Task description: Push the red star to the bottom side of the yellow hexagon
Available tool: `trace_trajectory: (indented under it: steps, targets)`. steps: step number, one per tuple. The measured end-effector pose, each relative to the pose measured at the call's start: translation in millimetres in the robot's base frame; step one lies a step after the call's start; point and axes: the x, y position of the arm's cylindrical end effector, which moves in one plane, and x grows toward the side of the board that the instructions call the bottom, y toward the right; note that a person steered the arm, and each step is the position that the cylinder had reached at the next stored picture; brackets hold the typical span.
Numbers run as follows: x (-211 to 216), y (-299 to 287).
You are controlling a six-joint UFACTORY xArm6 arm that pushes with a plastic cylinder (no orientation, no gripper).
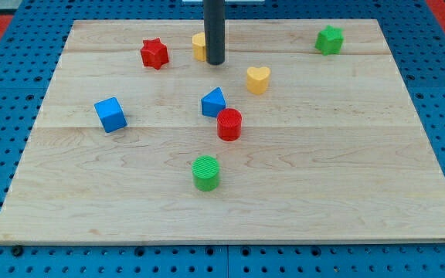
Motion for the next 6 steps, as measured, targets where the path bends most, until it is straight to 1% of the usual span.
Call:
trace_trajectory:
  steps: [2,3,4,5,6]
  targets:
    - [16,-131]
    - [-19,-179]
    - [-47,-161]
    - [-48,-113]
    - [-34,-62]
